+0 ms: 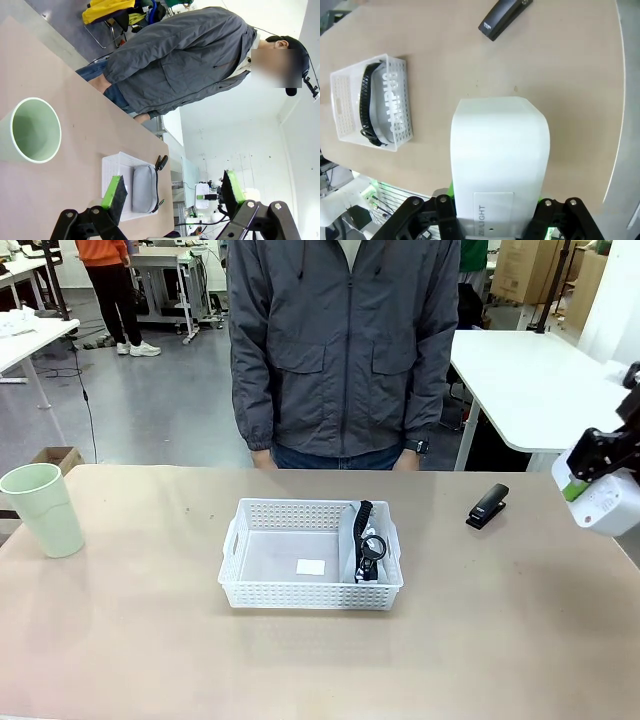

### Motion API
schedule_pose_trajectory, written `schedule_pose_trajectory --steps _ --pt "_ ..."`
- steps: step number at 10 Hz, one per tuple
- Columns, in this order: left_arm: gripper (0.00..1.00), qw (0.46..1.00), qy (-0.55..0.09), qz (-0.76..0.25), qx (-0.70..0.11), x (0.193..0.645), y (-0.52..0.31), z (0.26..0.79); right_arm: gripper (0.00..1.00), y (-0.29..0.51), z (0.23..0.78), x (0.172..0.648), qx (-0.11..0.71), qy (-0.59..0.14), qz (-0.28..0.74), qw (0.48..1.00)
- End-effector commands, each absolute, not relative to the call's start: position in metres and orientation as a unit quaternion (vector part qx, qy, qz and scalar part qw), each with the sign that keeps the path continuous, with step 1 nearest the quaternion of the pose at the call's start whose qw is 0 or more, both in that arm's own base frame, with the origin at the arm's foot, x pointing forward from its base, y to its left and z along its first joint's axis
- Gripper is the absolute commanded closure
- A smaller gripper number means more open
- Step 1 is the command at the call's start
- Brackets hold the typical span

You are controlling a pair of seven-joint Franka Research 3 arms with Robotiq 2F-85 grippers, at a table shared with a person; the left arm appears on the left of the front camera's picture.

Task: Efficiently arrange items inside the basket to fit them all.
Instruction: Pick up the Digital clock and place it inside the Organizing basket.

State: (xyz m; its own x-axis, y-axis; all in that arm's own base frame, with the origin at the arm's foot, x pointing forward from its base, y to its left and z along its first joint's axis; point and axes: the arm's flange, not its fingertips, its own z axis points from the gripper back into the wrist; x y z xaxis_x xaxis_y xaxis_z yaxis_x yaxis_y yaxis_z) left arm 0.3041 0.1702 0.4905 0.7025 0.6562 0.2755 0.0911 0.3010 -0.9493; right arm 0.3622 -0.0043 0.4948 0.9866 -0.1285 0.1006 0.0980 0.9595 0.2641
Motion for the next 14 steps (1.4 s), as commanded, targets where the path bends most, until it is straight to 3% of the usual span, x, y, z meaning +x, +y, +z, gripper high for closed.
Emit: schedule_pose_trajectory --steps 1,6,7,9,12,14 --pt "0.00 0.731 -0.339 0.186 -0.562 0.305 0.171 0.490 0.49 0.001 0.500 0.364 0.120 -0.063 -0.058 0.989" --pt "0.00 0.731 -0.339 0.186 -0.562 0.305 0.171 0.490 0.49 0.001 0.495 0.363 0.129 -0.057 -0.046 0.989" --pt "0.00 0.731 -0.339 0.186 -0.562 0.305 0.171 0.490 0.48 0.009 0.498 0.369 0.101 -0.057 -0.054 0.992" --pt "0.00 0.731 -0.339 0.186 -0.562 0.305 0.171 0.490 0.48 0.060 0.532 0.402 0.052 -0.069 0.012 0.996" --pt "0.00 0.731 -0.339 0.186 -0.562 0.305 0.171 0.490 0.48 0.169 0.563 0.449 0.019 -0.006 0.112 0.994" --pt "0.00 0.731 -0.339 0.186 -0.562 0.305 0.171 0.490 0.48 0.253 0.576 0.464 -0.027 -0.009 0.138 0.990"
